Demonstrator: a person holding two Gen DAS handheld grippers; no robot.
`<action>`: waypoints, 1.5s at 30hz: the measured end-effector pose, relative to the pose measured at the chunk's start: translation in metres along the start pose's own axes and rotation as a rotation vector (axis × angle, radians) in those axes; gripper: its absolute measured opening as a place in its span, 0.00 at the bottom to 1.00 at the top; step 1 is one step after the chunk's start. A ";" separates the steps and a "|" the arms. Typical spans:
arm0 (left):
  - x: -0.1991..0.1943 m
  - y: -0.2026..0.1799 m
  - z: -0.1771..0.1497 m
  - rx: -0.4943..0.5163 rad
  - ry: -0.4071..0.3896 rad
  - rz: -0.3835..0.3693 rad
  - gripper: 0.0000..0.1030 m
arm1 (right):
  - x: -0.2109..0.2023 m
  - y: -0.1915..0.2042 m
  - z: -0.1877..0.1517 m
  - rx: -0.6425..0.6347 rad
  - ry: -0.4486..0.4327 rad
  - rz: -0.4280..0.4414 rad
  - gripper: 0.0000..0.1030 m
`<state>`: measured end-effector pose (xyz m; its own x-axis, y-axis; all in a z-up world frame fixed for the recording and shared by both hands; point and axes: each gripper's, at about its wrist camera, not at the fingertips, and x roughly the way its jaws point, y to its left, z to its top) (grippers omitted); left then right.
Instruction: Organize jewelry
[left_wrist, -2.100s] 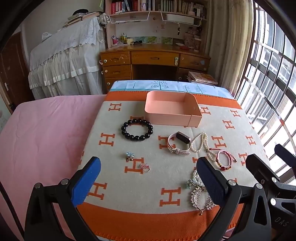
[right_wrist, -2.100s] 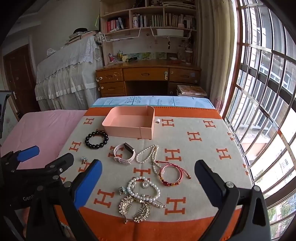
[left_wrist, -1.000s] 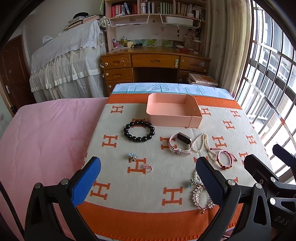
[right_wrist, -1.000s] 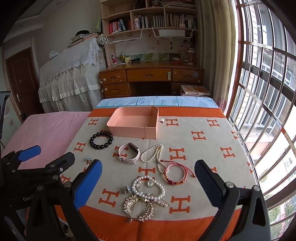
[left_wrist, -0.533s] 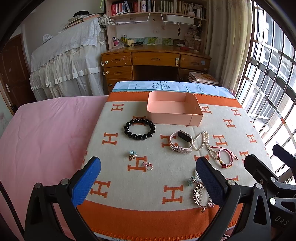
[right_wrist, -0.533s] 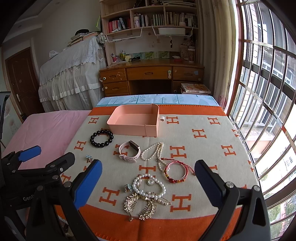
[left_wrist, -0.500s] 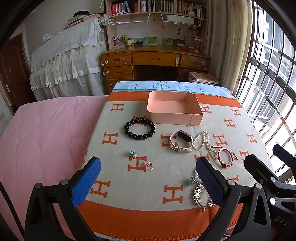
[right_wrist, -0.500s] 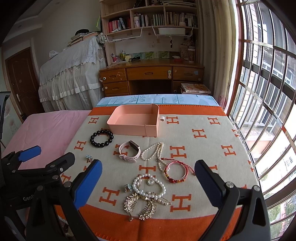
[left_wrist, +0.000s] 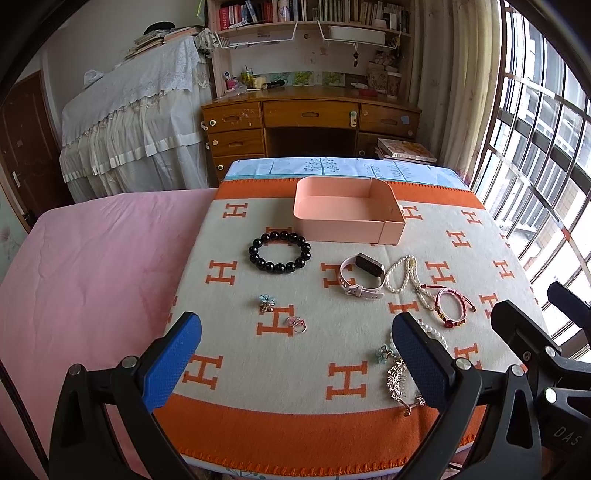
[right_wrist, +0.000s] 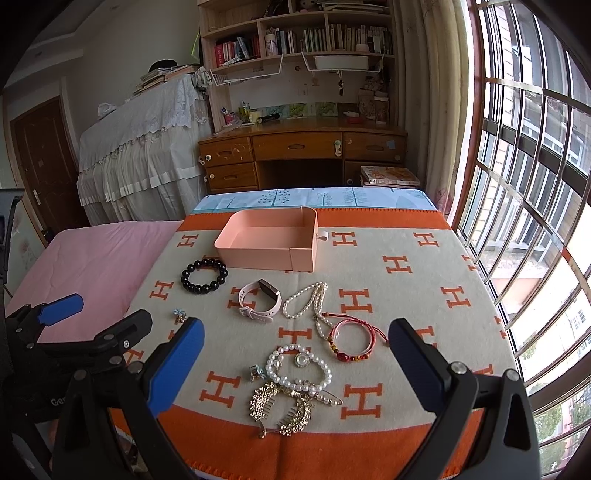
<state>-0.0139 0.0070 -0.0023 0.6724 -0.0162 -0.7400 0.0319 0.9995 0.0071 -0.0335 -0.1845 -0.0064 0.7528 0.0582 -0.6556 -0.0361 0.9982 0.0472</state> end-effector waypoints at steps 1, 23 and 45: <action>-0.001 0.001 -0.001 0.000 -0.001 0.001 0.99 | -0.001 0.002 -0.002 0.000 0.000 0.000 0.98; -0.032 -0.001 0.001 0.020 -0.036 -0.052 0.99 | -0.030 -0.003 0.000 -0.004 -0.004 0.039 0.97; 0.060 -0.037 0.026 0.132 0.268 -0.270 0.97 | 0.065 -0.050 0.056 0.019 0.320 0.127 0.66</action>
<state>0.0441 -0.0316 -0.0292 0.4109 -0.2523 -0.8761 0.2879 0.9477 -0.1379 0.0539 -0.2308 -0.0089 0.4983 0.1856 -0.8469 -0.1014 0.9826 0.1557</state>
